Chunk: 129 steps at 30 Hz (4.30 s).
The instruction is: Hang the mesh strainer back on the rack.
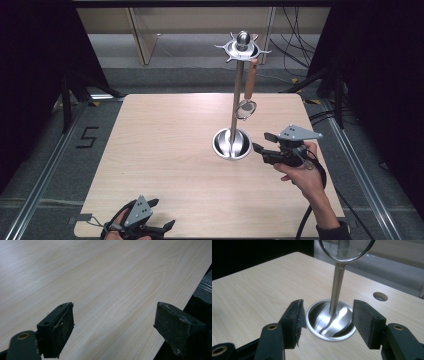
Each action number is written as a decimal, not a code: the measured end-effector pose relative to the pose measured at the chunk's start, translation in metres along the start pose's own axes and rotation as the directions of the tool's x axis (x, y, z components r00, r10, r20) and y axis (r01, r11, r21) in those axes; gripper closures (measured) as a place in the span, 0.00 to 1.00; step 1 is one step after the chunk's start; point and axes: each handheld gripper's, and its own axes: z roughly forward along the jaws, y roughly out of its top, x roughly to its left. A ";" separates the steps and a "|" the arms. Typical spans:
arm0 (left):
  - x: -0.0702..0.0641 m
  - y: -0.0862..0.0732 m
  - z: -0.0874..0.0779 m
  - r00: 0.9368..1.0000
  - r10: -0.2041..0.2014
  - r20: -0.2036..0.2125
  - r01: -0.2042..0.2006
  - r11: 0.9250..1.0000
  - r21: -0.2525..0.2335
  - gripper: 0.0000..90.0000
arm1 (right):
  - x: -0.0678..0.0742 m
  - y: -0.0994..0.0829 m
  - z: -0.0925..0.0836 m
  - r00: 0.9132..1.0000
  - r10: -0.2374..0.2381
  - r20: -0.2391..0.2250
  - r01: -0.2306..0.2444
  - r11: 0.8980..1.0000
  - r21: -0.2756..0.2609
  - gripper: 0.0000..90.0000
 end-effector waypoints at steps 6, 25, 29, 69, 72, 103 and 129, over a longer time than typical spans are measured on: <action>0.001 0.001 -0.001 1.000 0.023 -0.018 -0.023 1.000 0.004 0.17 | 0.000 -0.007 0.005 1.000 0.004 -0.008 -0.004 1.000 0.031 0.48; 0.002 0.000 -0.003 1.000 0.015 -0.011 -0.015 1.000 0.017 0.17 | 0.012 -0.025 0.017 0.998 0.030 -0.055 -0.025 0.995 0.097 0.45; 0.001 0.000 -0.002 1.000 0.021 -0.015 -0.021 1.000 0.004 0.17 | 0.011 -0.029 0.020 0.999 0.002 -0.052 0.003 0.995 0.098 0.44; 0.001 -0.001 -0.002 1.000 0.027 -0.015 -0.027 1.000 0.006 0.17 | 0.023 -0.056 0.023 0.998 -0.010 -0.065 0.020 0.989 0.145 0.40; 0.001 -0.001 -0.002 1.000 0.025 -0.016 -0.025 1.000 0.010 0.17 | 0.022 -0.057 0.023 0.997 -0.022 -0.076 0.033 0.988 0.149 0.39; 0.002 0.000 -0.001 0.998 0.056 -0.017 -0.056 0.998 -0.006 0.17 | 0.026 -0.085 0.015 0.997 -0.011 -0.074 0.023 0.988 0.152 0.33; 0.002 0.000 -0.002 0.998 0.056 -0.011 -0.056 0.998 0.013 0.17 | 0.036 -0.111 -0.003 0.997 0.064 -0.045 -0.055 0.984 0.167 0.26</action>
